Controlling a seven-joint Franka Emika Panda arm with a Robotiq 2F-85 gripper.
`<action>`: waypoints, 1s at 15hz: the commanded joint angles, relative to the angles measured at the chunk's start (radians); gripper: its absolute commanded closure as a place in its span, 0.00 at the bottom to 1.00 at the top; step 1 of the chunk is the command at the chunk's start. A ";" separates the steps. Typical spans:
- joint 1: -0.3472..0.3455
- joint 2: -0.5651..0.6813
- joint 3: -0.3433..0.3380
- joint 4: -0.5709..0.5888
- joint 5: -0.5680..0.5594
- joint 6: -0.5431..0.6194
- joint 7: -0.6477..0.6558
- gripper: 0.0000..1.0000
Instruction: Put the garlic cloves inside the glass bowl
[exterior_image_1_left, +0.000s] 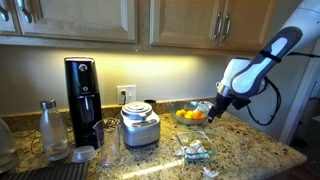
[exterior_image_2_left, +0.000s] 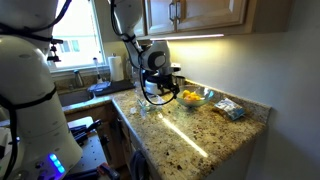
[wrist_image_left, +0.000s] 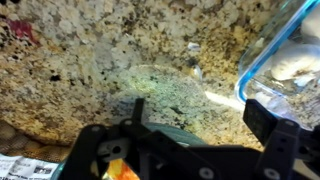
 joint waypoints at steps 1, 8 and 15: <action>0.063 0.055 -0.111 -0.004 -0.081 0.107 0.071 0.00; 0.182 0.200 -0.227 0.049 -0.067 0.158 0.150 0.00; 0.211 0.253 -0.212 0.101 -0.050 0.149 0.181 0.00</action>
